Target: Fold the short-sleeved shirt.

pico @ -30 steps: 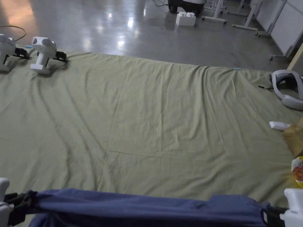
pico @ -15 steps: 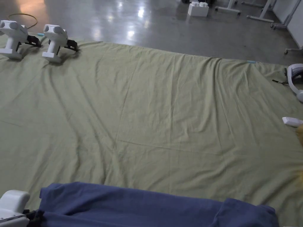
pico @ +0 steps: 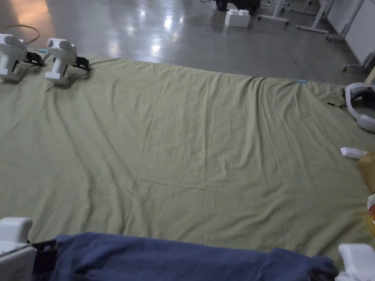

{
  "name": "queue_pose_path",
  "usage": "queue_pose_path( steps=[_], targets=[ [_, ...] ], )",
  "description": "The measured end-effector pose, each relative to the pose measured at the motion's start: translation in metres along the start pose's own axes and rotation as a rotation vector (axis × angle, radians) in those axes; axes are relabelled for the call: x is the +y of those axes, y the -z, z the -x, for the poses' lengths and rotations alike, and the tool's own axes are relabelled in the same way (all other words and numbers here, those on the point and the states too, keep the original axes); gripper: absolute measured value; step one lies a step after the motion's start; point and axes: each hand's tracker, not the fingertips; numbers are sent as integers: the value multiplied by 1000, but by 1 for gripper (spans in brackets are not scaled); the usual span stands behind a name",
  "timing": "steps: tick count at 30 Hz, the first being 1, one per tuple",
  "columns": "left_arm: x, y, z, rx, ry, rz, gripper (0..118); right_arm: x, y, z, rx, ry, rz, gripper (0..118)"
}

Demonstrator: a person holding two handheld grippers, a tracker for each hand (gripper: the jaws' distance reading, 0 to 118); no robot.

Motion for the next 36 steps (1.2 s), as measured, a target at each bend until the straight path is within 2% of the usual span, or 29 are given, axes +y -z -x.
queue_pose_path(
  steps=[6, 10, 14, 16, 17, 18, 19, 20, 21, 22, 25, 28, 33, 36],
  targets=[
    [49, -30, -43, 14, 55, -329, 68, 59, -24, 26, 87, 90, -413, 76],
    [72, -40, -64, 11, 63, -561, 68, 80, -36, 53, 41, 158, -693, 76],
    [79, -53, -85, 59, 88, -754, 67, 90, -41, 76, -33, 153, -837, 74],
    [80, -58, -94, 59, 97, -804, 65, 92, -41, 81, -23, 151, -850, 62],
    [81, -59, -97, 54, 95, -801, 60, 94, -39, 83, -17, 156, -857, 47],
    [82, -60, -98, 42, 96, -802, 46, 96, -39, 84, -15, 166, -859, 37],
    [83, -60, -100, 42, 95, -807, 23, 95, -39, 84, 0, 182, -868, 28],
    [83, -66, -107, 77, 86, -814, 14, 95, -40, 85, 0, 194, -878, 21],
    [82, -67, -107, 71, 76, -821, 12, 96, -41, 85, -1, 196, -877, 17],
    [81, -68, -103, 17, 57, -827, 4, 97, -41, 85, 6, 199, -881, 12],
    [81, -62, -94, 33, 15, -820, 2, 97, -46, 84, 10, 209, -893, 6],
    [81, -62, -84, 19, 6, -773, 2, 98, -50, 82, 15, 228, -900, 6],
    [68, -51, -32, -68, 16, -584, 2, 100, -51, 82, 34, 180, -884, 6],
    [56, -34, 13, -130, 6, -403, 2, 102, -49, 83, 56, 149, -861, 6]
  ],
)
